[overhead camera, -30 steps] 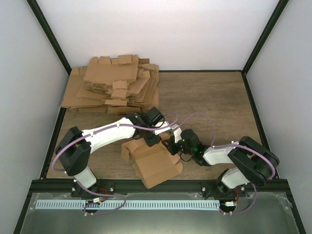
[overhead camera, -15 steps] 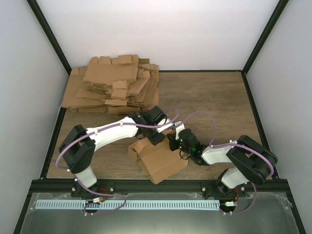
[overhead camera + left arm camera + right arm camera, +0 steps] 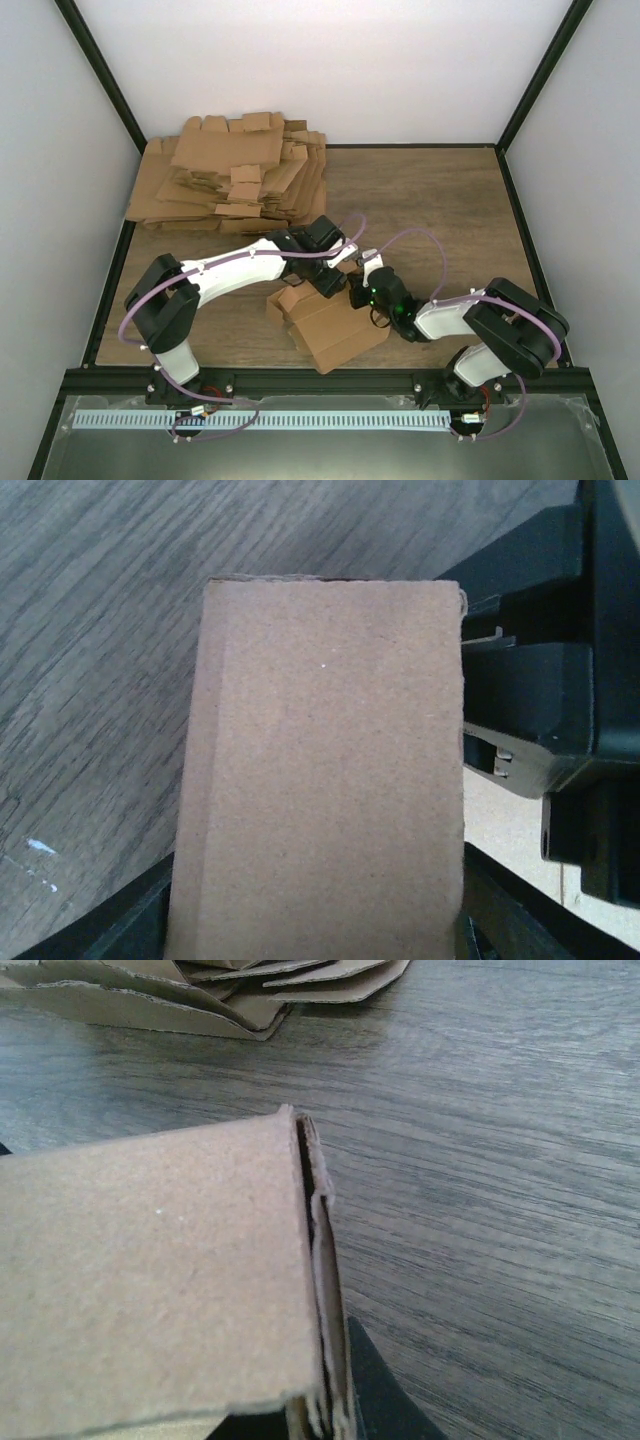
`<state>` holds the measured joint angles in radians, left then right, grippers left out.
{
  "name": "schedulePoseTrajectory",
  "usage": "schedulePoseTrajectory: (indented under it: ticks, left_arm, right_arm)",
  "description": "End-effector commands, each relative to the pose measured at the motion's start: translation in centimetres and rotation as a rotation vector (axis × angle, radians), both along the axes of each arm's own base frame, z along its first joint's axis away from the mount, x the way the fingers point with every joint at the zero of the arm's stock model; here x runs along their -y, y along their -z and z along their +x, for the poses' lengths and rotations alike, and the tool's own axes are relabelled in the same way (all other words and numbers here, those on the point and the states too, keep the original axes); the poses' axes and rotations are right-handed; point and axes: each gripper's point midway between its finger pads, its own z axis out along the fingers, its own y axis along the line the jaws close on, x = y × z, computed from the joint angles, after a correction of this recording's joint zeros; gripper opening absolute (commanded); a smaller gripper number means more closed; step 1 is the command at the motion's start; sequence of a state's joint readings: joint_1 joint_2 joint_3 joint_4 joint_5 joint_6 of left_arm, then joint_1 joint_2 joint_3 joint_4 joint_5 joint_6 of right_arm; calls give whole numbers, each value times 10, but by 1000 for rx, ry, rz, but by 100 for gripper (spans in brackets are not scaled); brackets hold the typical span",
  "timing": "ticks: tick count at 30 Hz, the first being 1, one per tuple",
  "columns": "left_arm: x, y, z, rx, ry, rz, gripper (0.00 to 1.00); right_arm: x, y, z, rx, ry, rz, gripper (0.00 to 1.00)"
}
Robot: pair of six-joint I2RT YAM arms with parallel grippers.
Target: Fold the paper box
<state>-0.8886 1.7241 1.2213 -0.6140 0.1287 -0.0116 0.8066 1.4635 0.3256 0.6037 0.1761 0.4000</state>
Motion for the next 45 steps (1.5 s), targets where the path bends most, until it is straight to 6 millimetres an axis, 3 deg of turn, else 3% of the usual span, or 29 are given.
schedulePoseTrajectory:
  ticks: [1,8,11,15,20,28,35,40,45]
  left_arm:
    - [13,-14,-13,-72,-6,-81,68]
    - [5,-74,7,15,-129,-201,99]
    - [-5,-94,17,28,-204,-265,100]
    - [-17,-97,30,-19,-289,-361,100]
    - [-15,-71,28,-95,-256,-373,99]
    - [1,-31,26,-185,-198,-362,89]
    - [-8,-18,32,-162,-220,-360,86]
    - [-21,-16,33,-162,-253,-385,89]
    - [-20,-11,28,-196,-240,-399,86]
  right_arm:
    - [-2,-31,10,151,-2,62,1]
    - [-11,-46,2,255,-97,92,1]
    - [-16,-50,-5,301,-155,114,1]
    - [-24,-51,-8,327,-205,123,3]
    - [-30,-48,-8,343,-235,114,3]
    - [-38,-27,-6,293,-260,83,4]
    - [-40,-8,-5,253,-255,46,6]
    - [-41,-5,-6,245,-260,43,7]
    - [-43,-4,-6,244,-268,37,9]
